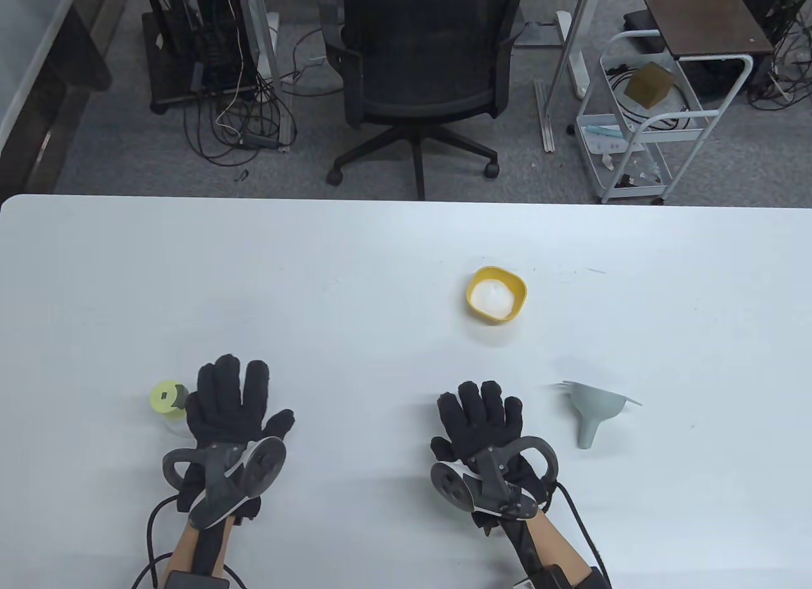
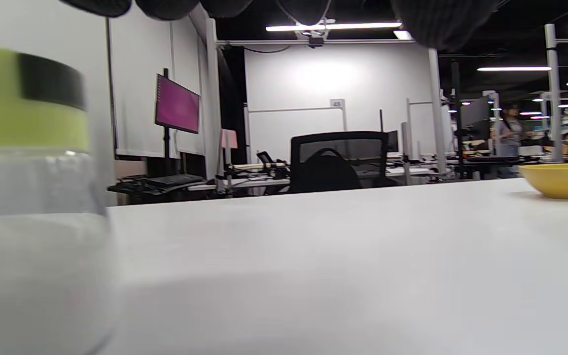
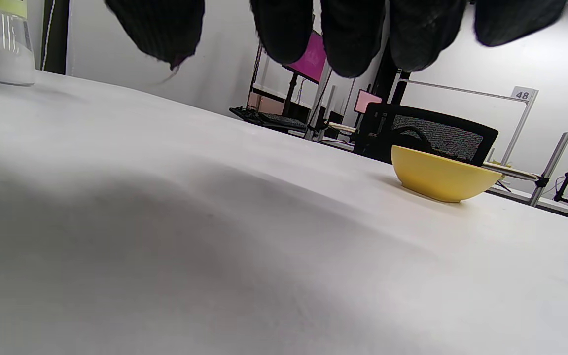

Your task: Unscrew the press dispenser and pour salt into it

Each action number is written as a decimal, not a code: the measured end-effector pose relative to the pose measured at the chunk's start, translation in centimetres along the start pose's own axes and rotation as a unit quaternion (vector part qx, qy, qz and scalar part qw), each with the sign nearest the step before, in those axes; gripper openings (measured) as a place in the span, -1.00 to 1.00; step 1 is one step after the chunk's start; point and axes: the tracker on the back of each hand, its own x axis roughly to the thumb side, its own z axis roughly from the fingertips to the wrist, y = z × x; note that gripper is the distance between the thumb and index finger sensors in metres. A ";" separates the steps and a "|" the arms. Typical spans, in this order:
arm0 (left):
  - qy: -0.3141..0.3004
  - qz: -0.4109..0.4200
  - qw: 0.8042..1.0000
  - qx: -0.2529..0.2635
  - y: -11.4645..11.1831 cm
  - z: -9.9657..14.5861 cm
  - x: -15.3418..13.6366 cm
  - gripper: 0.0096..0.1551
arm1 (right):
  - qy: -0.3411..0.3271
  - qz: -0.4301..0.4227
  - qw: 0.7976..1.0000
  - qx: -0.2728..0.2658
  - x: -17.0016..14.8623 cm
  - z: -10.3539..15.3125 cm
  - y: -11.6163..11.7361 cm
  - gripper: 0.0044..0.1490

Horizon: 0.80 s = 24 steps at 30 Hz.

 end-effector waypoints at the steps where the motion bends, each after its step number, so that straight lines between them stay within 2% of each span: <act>1: 0.013 -0.004 1.000 0.004 0.0 -0.1 -0.7 0.14 | 0.001 0.000 1.000 0.000 0.0 0.0 0.0 -0.07; 4: 0.043 -0.012 0.999 -0.004 -0.3 -0.3 -2.4 0.15 | 0.003 0.003 1.000 0.002 -0.1 0.0 0.0 -0.07; 8: 0.071 -0.015 0.996 -0.043 -1.6 -0.6 -4.0 0.16 | 0.004 0.005 1.000 0.004 -0.1 0.0 -0.1 -0.07; 12: 0.080 -0.018 0.994 -0.070 -2.7 -0.7 -4.6 0.17 | 0.003 0.007 1.000 0.007 -0.1 0.0 -0.1 -0.08; 16: 0.081 -0.030 0.994 -0.072 -3.1 -0.7 -4.6 0.15 | 0.002 0.011 1.000 0.007 -0.1 0.0 -0.1 -0.09; 20: 0.085 -0.031 0.993 -0.069 -3.0 -0.8 -4.7 0.05 | 0.002 0.012 1.000 0.007 -0.2 0.0 -0.1 -0.09; 24: 0.099 -0.046 0.992 -0.056 -3.1 -0.8 -5.2 -0.15 | 0.002 0.013 1.000 0.006 -0.2 0.0 -0.1 -0.10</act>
